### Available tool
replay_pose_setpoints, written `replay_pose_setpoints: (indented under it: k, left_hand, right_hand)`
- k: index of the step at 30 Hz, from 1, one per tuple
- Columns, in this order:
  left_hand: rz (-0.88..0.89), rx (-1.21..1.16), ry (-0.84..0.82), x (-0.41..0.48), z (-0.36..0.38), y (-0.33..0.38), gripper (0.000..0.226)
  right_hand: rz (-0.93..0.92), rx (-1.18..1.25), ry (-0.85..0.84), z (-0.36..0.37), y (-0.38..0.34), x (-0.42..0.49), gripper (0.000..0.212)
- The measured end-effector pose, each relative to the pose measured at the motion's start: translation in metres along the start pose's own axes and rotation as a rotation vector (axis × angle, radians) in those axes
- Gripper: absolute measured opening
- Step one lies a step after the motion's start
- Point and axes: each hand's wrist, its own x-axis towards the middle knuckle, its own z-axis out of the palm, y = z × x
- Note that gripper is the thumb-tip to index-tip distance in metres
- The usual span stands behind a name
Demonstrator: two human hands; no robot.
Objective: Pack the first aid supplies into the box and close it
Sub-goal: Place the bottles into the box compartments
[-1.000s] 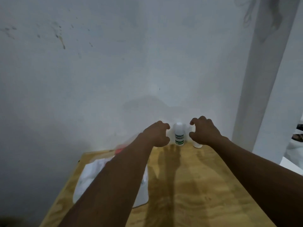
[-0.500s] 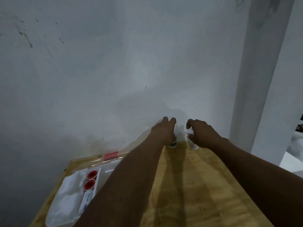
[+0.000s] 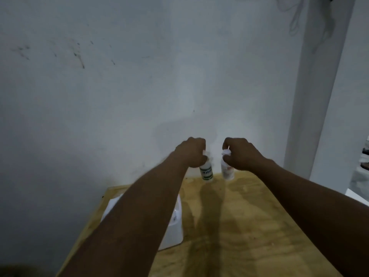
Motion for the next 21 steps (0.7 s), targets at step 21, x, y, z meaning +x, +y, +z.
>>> replay_pose_setpoints:
  k: [21]
  left_hand:
    - [-0.243, -0.326, -0.043, -0.141, -0.065, -0.117, 0.029]
  right_hand:
    - [-0.249, 0.141, -0.130, 0.030, -0.167, -0.033, 0.020]
